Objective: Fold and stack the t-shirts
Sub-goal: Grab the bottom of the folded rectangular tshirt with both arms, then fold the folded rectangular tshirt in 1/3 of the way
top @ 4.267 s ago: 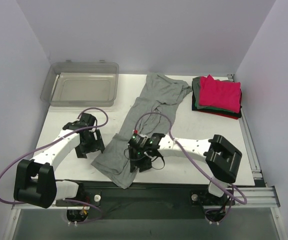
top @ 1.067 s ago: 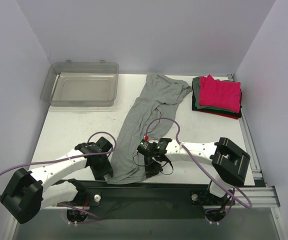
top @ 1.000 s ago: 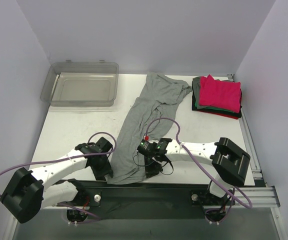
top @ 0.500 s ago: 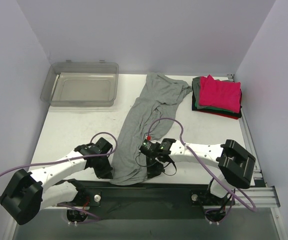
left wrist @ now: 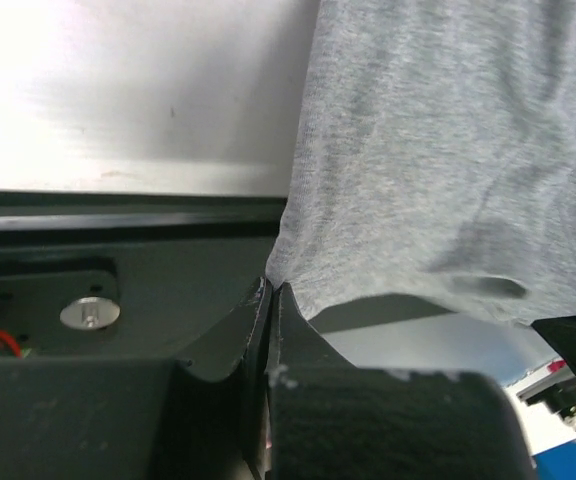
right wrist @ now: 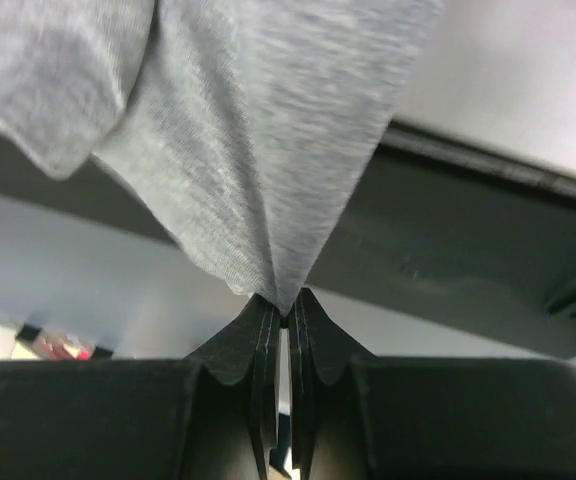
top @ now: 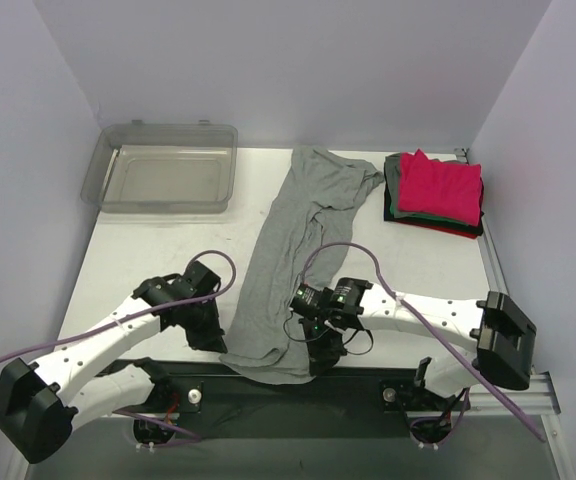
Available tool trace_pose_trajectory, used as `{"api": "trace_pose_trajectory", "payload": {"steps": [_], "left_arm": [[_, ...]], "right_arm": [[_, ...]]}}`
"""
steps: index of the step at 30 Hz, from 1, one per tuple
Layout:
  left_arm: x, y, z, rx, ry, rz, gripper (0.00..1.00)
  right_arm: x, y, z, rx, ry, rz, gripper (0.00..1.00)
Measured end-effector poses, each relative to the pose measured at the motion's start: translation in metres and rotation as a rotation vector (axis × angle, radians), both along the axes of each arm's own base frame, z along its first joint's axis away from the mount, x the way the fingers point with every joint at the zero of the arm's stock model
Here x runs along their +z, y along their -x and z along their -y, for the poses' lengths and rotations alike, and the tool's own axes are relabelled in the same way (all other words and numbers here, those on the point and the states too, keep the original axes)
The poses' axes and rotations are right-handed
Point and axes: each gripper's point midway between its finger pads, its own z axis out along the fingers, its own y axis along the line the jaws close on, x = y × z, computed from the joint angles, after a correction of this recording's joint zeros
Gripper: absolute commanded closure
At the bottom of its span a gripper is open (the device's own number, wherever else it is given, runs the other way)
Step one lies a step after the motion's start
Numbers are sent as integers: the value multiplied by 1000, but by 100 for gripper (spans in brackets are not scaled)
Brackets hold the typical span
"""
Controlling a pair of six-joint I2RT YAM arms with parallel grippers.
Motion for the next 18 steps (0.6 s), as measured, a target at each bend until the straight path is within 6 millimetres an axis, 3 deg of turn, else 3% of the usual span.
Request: {"api": "trace_pose_trajectory", "payload": {"steps": [12,18], "left_arm": [[40,20,4,-159,48,-45,100],[58,28,18,-207,121,-65,100]], "right_arm": [[34,53,3,19,-29,-83,100],[47,57,9,-40,-39,-92,100]]}}
